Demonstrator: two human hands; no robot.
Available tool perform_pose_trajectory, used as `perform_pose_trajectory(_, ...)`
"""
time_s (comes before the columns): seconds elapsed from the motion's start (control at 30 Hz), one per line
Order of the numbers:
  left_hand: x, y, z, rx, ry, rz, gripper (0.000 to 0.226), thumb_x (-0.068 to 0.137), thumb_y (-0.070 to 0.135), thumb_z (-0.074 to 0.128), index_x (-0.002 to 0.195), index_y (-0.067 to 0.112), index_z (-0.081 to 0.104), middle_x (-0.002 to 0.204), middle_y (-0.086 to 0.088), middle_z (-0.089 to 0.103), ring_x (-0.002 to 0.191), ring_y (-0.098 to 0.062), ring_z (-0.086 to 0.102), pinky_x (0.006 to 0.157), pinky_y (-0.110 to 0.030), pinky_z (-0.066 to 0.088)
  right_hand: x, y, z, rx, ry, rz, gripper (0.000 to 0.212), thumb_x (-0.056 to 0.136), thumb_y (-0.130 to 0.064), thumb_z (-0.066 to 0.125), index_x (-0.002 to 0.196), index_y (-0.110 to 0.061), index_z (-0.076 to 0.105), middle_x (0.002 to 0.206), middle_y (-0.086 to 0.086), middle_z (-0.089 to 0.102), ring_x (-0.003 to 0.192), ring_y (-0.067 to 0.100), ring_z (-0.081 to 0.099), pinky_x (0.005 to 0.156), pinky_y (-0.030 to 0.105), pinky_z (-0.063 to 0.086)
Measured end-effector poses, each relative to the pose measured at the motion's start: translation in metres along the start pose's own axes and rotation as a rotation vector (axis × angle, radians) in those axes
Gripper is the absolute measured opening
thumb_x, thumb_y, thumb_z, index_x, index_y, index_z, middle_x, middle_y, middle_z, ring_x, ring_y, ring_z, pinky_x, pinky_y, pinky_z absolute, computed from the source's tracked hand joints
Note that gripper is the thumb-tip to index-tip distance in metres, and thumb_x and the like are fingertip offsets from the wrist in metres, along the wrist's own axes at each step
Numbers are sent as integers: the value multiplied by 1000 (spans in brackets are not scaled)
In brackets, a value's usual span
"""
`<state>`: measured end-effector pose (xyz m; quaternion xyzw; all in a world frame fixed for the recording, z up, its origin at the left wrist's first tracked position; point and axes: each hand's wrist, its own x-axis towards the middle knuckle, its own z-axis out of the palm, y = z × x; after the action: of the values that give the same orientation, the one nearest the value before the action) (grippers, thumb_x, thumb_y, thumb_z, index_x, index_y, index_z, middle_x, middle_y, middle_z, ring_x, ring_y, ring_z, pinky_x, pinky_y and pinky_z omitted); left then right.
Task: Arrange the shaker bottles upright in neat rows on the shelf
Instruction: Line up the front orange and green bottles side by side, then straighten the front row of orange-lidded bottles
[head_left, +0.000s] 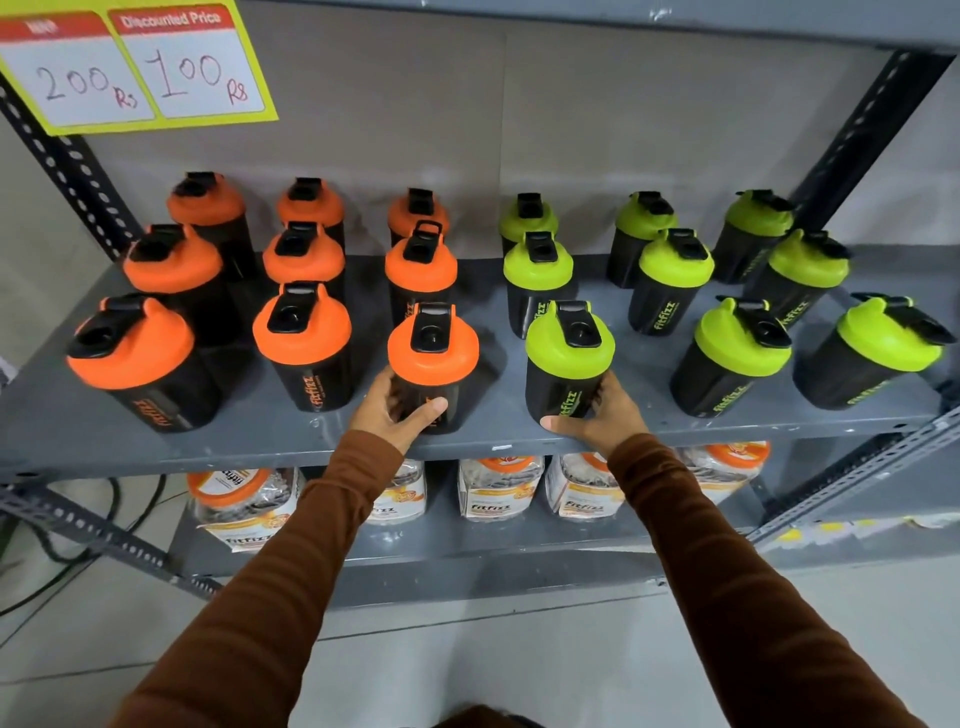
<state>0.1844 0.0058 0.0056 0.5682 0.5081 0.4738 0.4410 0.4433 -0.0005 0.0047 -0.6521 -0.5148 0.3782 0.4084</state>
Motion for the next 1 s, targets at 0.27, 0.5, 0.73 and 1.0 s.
perform_pose_trajectory(0.27, -1, 1, 3, 0, 6, 27, 57, 78, 1, 65, 128, 6, 38, 121, -3, 50, 108, -15, 49, 79, 0, 40, 1, 3, -2, -21, -47, -29, 87, 50, -15, 88, 122, -13, 39, 123, 10, 56, 114, 28, 53, 102, 49, 43)
perform_pose_trajectory(0.5, -16, -1, 0, -83, 149, 8, 51, 88, 9, 52, 134, 6, 31, 130, -8, 44, 120, -18, 43, 102, -30, 34, -27, 12, -1, 98, 193, -162, 96, 52, -11, 88, 129, -8, 32, 128, 9, 40, 114, 21, 47, 97, 34, 43)
perform_pose_trajectory(0.73, -35, -18, -15, -79, 451, 61, 16, 93, 30, 41, 90, 22, 55, 89, -2, 63, 86, -8, 60, 85, -28, 48, -79, -17, 66, -49, 286, -656, 34, 71, -31, 68, 93, -18, 46, 93, 3, 46, 81, 11, 48, 77, 12, 39)
perform_pose_trajectory(1.0, -35, -31, -129, 120, 866, 153, 38, 81, 23, 57, 107, -3, 46, 98, -17, 48, 90, -26, 53, 87, -27, 43, -74, -94, 195, 40, -28, -626, 50, 72, -13, 72, 116, -10, 49, 112, 2, 47, 102, 7, 49, 91, 30, 45)
